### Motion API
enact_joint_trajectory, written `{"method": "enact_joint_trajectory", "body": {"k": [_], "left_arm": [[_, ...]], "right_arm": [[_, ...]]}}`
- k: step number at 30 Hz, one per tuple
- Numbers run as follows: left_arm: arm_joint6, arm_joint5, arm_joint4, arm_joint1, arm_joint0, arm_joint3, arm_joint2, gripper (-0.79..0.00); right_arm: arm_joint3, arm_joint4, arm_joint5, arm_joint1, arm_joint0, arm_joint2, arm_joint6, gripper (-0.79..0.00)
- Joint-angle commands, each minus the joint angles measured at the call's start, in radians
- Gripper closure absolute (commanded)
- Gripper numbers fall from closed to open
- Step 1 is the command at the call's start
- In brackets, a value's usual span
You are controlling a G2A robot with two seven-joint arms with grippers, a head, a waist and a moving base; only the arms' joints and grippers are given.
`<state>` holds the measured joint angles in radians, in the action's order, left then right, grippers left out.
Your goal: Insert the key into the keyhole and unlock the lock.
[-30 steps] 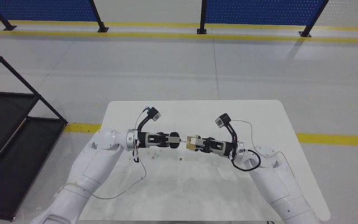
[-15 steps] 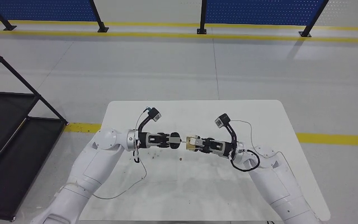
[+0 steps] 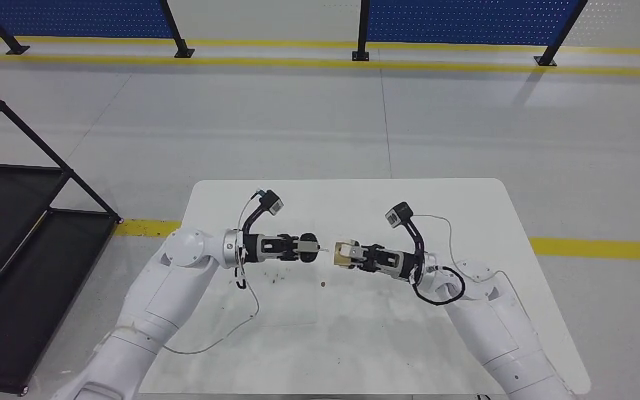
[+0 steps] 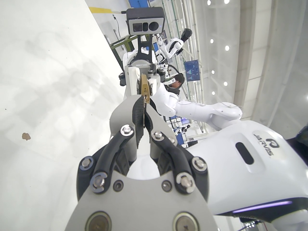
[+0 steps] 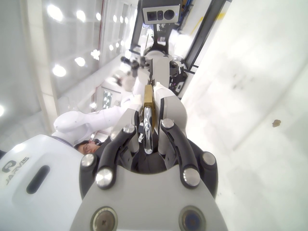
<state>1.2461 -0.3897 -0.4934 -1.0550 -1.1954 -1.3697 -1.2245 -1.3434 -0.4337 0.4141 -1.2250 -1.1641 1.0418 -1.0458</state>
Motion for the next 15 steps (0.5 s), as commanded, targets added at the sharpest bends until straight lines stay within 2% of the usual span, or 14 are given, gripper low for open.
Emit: {"method": "enact_joint_trajectory", "body": {"k": [1,4,15], "left_arm": [[0.004,0.003,-0.005,0.004,-0.006,0.0,-0.014,0.0],[0.066,0.028,-0.053,0.006,-0.013,-0.007,-0.012,0.0],[0.066,0.028,-0.053,0.006,-0.013,-0.007,-0.012,0.0]], "right_arm": [[-0.004,0.001,-0.003,0.001,-0.003,0.003,0.004,0.0],[-0.009,0.002,-0.008,0.003,-0.006,0.006,0.008,0.0],[-0.009,0.002,-0.008,0.003,-0.006,0.006,0.008,0.0]]}}
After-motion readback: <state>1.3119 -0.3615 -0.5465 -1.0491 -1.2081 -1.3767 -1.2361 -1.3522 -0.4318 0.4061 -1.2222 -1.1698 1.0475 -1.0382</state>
